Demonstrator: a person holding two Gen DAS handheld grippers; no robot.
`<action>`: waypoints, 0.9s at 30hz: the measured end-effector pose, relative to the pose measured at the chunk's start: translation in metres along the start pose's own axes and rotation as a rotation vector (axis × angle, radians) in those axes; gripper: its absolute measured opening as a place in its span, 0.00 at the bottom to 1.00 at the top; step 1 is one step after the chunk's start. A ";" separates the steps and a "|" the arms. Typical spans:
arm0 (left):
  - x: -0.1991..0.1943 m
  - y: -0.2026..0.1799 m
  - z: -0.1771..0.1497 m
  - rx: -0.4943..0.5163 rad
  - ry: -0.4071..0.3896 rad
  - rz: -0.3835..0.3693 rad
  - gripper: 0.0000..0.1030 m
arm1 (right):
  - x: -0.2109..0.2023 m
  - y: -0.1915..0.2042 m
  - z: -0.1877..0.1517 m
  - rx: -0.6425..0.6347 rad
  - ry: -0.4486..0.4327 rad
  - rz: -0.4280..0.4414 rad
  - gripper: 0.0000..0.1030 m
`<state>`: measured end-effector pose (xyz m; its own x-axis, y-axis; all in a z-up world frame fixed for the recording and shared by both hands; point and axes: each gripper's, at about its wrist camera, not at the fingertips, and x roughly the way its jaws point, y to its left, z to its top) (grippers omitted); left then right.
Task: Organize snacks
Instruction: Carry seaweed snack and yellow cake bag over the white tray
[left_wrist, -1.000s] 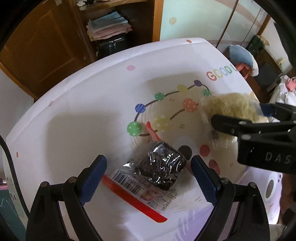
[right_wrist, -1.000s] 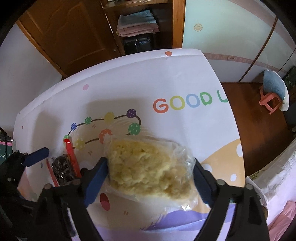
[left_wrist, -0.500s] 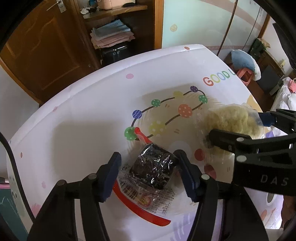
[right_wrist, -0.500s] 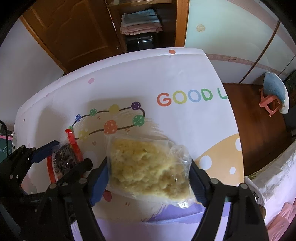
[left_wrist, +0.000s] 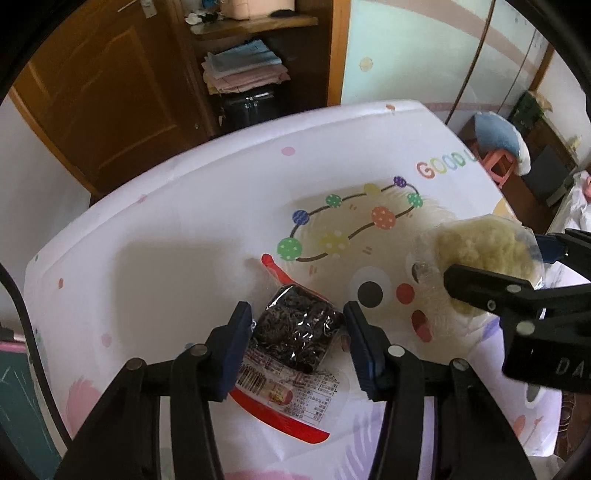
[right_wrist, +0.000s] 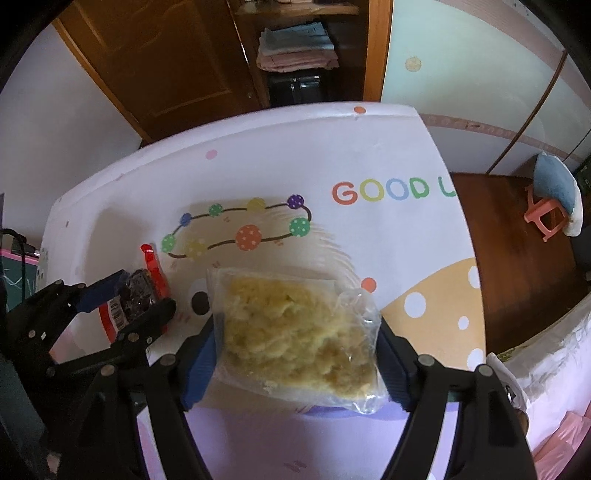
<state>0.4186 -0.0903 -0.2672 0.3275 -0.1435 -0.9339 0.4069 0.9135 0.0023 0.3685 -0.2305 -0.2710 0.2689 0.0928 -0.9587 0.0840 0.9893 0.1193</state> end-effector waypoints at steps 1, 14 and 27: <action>-0.008 0.002 -0.002 -0.005 -0.010 0.002 0.48 | -0.004 0.000 -0.001 0.000 -0.004 0.004 0.74; -0.119 0.006 -0.027 0.016 -0.136 0.058 0.48 | -0.090 0.021 -0.020 -0.056 -0.091 0.066 0.74; -0.226 0.028 -0.055 0.048 -0.273 0.283 0.48 | -0.209 0.052 -0.089 -0.182 -0.215 0.146 0.74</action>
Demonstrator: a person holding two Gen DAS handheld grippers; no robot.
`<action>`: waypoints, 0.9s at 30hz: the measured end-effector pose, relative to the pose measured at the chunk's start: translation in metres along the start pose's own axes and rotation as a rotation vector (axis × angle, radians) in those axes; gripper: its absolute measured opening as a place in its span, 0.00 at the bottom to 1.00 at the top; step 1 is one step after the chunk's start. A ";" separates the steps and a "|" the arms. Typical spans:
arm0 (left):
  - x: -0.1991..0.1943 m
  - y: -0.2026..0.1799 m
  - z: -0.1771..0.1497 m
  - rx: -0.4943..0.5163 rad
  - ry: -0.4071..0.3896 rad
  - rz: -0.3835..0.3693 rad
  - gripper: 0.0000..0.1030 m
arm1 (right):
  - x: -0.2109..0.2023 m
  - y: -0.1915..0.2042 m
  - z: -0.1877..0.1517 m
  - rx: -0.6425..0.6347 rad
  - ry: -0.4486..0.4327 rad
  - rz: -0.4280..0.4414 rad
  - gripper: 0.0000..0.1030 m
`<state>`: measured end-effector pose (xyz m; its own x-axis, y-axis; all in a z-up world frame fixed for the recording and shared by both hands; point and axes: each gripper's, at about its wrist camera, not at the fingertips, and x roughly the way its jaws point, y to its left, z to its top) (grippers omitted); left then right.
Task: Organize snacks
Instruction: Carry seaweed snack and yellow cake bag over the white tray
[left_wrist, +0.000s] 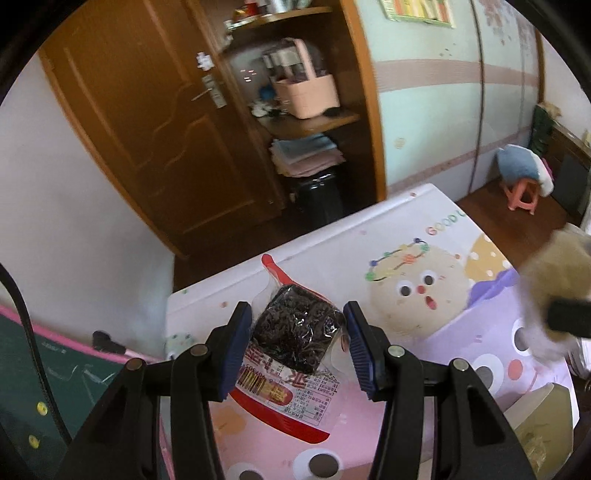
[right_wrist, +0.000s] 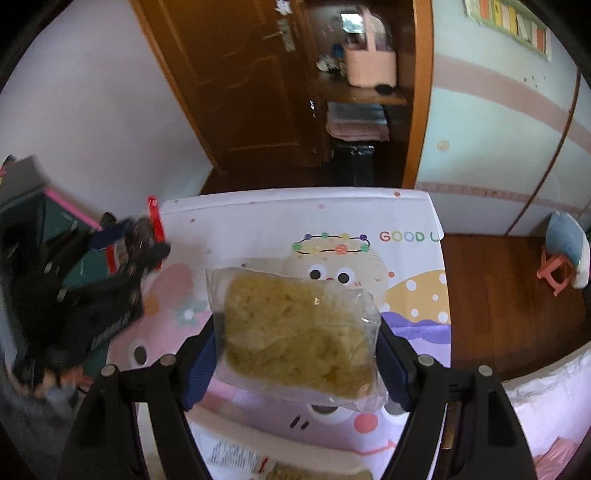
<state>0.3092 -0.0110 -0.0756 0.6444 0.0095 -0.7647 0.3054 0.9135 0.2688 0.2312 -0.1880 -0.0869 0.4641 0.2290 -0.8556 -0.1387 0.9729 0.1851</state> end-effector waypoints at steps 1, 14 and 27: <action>-0.004 0.005 -0.002 -0.005 0.001 0.011 0.48 | -0.006 0.003 -0.003 -0.005 -0.005 0.002 0.74; -0.138 0.010 -0.062 -0.047 -0.002 -0.057 0.48 | -0.097 0.040 -0.069 -0.079 -0.045 0.069 0.74; -0.191 -0.041 -0.157 -0.190 0.123 -0.201 0.48 | -0.124 0.047 -0.147 -0.067 -0.039 0.006 0.74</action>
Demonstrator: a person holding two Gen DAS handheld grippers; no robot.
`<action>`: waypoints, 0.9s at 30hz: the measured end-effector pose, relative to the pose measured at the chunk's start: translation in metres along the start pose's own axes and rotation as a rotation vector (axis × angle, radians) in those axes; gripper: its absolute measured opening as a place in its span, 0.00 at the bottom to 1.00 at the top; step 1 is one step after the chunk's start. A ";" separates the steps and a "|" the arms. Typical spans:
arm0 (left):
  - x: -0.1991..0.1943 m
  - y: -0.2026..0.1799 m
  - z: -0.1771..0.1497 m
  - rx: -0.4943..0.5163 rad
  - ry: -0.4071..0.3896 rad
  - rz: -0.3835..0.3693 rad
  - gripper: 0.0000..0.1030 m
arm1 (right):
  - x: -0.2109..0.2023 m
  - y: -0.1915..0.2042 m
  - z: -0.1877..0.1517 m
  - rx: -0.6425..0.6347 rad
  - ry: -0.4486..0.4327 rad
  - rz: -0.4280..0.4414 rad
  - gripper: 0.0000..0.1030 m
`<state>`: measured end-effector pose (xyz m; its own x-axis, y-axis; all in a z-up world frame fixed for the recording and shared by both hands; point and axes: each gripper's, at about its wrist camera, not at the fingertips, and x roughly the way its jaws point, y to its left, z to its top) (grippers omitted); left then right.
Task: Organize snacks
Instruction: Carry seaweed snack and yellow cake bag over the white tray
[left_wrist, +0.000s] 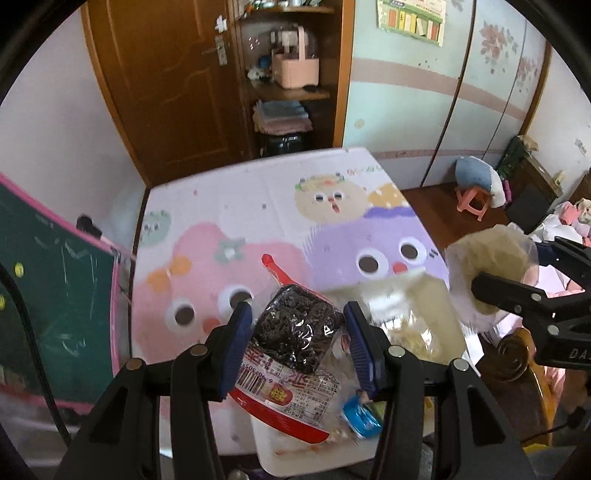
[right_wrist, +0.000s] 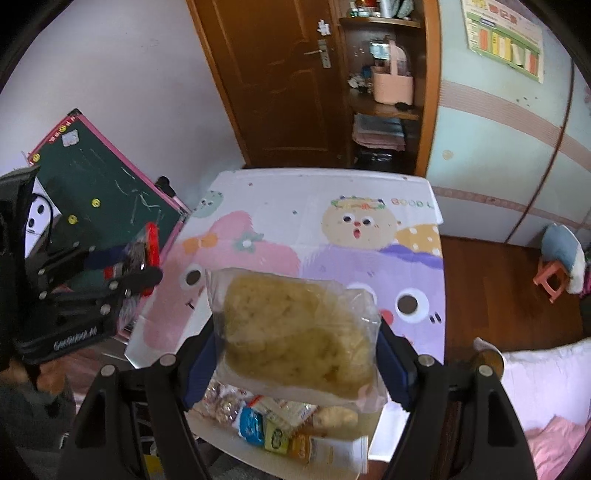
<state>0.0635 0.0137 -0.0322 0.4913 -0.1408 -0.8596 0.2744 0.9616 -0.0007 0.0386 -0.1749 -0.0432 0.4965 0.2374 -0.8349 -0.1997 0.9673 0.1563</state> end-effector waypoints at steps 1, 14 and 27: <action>0.004 -0.004 -0.009 -0.007 0.009 0.008 0.48 | 0.000 0.001 -0.007 0.001 0.004 -0.028 0.74; 0.038 -0.027 -0.057 -0.010 0.094 0.073 0.48 | 0.010 0.006 -0.043 -0.006 0.036 -0.180 0.74; 0.038 -0.026 -0.055 -0.021 0.097 0.072 0.51 | 0.009 0.009 -0.044 -0.015 0.023 -0.191 0.76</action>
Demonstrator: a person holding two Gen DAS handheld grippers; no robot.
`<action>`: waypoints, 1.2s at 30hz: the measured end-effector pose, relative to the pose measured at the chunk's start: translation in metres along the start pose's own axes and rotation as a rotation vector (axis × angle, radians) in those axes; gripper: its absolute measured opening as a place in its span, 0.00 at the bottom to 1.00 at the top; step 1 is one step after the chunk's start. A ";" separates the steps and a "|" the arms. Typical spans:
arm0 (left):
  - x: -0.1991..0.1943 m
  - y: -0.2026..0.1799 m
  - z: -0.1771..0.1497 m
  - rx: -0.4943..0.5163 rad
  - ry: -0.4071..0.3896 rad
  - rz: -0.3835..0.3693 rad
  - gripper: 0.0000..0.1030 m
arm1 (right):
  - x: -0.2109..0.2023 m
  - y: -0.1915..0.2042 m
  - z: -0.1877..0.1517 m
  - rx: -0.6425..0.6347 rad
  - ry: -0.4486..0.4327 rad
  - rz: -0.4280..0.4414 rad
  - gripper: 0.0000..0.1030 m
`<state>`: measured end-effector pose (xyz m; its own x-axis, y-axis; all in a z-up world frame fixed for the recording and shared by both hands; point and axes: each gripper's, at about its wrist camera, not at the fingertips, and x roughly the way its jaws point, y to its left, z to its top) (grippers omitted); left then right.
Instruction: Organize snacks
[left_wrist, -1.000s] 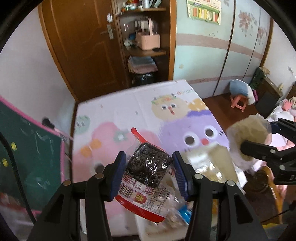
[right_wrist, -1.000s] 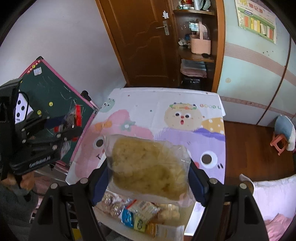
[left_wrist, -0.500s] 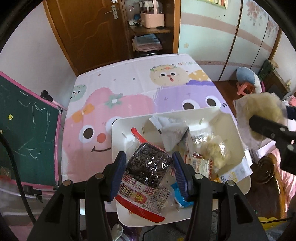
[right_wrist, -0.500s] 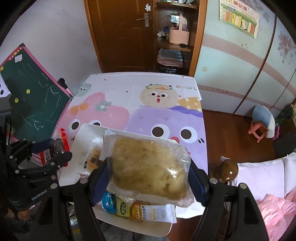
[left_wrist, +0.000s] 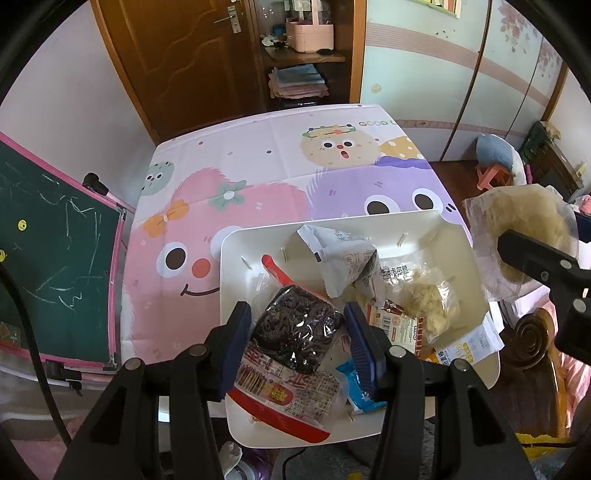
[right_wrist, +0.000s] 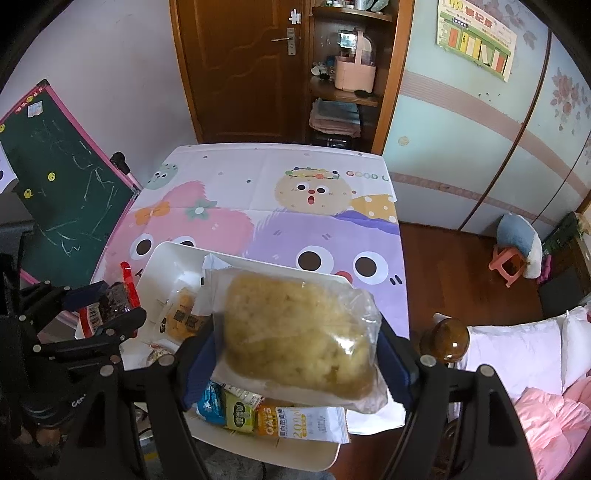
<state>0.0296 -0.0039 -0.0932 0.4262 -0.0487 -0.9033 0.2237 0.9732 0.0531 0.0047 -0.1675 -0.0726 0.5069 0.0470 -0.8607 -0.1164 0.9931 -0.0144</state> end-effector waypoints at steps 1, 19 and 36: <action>-0.001 -0.001 0.000 -0.003 -0.003 -0.001 0.56 | 0.000 0.001 0.000 0.000 0.000 0.003 0.76; -0.028 -0.001 -0.009 -0.046 -0.054 -0.002 0.89 | -0.020 0.006 -0.004 0.016 -0.066 0.015 0.90; -0.054 0.009 -0.023 -0.116 -0.081 0.031 0.89 | -0.028 0.006 -0.010 0.084 -0.059 0.060 0.90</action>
<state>-0.0118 0.0130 -0.0536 0.5013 -0.0320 -0.8647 0.1084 0.9938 0.0261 -0.0187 -0.1643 -0.0538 0.5509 0.1108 -0.8272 -0.0771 0.9937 0.0817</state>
